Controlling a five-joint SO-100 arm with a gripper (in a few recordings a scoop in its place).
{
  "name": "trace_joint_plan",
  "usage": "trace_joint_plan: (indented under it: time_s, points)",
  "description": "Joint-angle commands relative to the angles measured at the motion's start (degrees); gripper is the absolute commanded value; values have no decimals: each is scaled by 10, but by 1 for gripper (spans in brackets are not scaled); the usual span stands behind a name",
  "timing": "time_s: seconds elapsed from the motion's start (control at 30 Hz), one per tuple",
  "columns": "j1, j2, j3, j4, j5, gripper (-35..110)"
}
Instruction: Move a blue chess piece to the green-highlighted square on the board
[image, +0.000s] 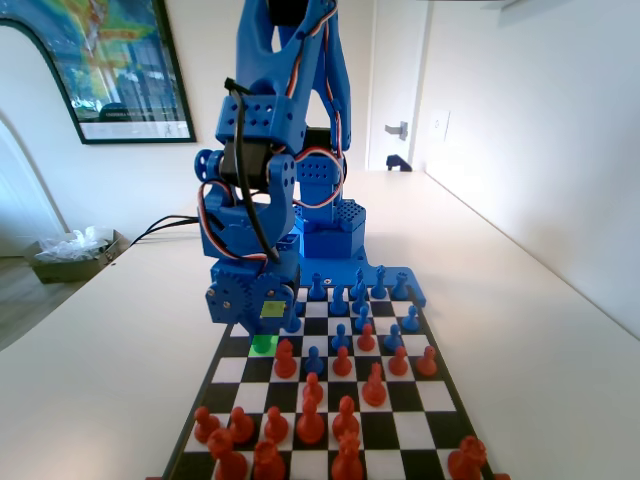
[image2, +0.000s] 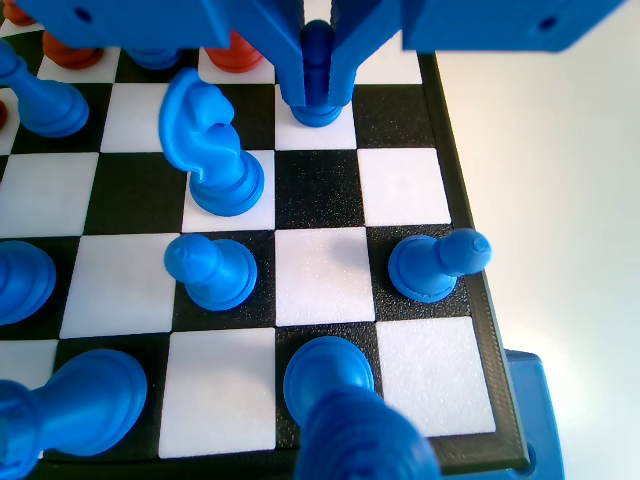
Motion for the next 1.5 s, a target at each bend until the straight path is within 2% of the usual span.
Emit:
trace_joint_plan:
  time_s: [0.0, 0.37, 0.7, 1.47]
  points:
    - [-1, 26, -3, 5, -7, 1]
    - [-2, 27, 1, -14, 2, 9]
    - [-1, 27, -6, -8, 10, 9]
    - [-7, 65, -178, 250, 33, 9]
